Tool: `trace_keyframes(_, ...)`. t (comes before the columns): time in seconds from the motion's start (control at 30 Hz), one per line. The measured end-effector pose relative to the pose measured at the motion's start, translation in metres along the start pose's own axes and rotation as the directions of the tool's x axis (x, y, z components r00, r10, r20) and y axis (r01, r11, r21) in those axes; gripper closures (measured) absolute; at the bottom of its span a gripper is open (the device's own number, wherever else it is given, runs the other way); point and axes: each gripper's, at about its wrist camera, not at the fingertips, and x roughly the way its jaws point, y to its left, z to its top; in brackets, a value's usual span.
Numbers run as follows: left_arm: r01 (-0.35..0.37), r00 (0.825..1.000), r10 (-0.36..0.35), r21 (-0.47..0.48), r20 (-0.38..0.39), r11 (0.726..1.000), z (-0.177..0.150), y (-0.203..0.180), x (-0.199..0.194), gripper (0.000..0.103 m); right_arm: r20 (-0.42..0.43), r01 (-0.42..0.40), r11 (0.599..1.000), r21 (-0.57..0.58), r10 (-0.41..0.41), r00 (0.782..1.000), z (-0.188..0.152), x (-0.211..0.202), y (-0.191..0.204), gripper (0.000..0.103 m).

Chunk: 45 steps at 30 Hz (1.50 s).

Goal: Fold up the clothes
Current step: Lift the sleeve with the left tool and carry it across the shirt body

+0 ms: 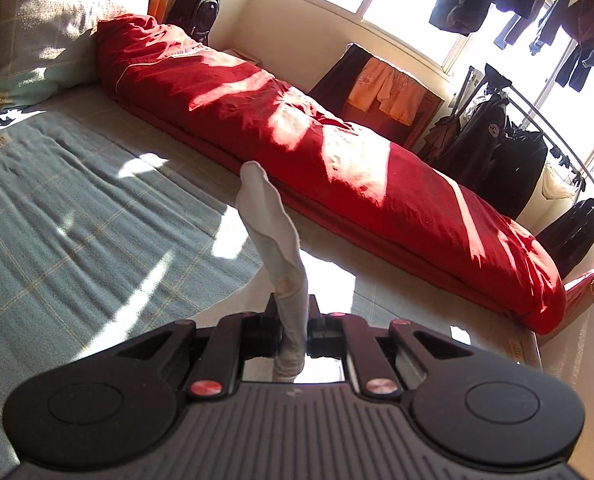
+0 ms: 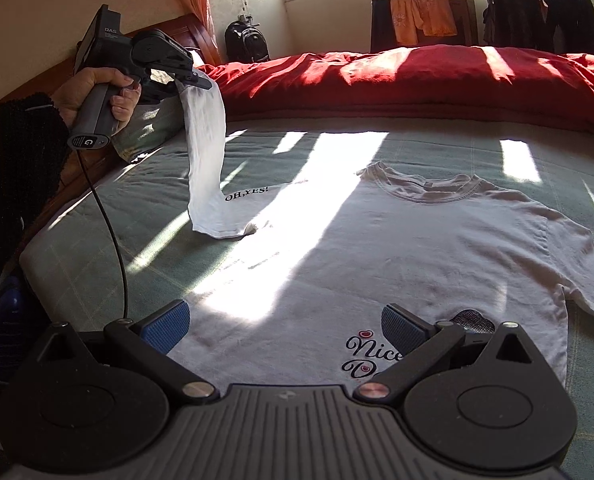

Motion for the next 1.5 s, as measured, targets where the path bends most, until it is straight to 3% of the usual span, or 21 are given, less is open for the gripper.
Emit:
trace_keyframes(0.17, 0.020, 0.999, -0.019, 0.053, -0.026, 0.998, -0.009, -0.045, 0.013, 0.094, -0.004, 0.023, 1.000, 0.000, -0.023, 1.000, -0.009, -0.002, -0.011, 0.000)
trace_keyframes(0.37, 0.035, 0.999, -0.031, 0.110, -0.045, 0.993, -0.019, -0.089, 0.021, 0.094, 0.007, -0.008, 0.999, 0.038, 0.008, 1.000, -0.021, -0.004, -0.023, 0.000)
trace_keyframes(0.83, 0.092, 0.990, -0.068, 0.208, -0.120, 0.974, -0.058, -0.169, 0.049, 0.094, 0.038, -0.002, 0.992, 0.125, -0.003, 0.999, -0.038, -0.019, -0.060, 0.000)
trace_keyframes(1.5, 0.169, 0.953, -0.072, 0.319, -0.295, 0.933, -0.151, -0.242, 0.111, 0.094, 0.032, 0.050, 0.977, 0.208, -0.057, 0.998, -0.059, -0.031, -0.100, 0.000)
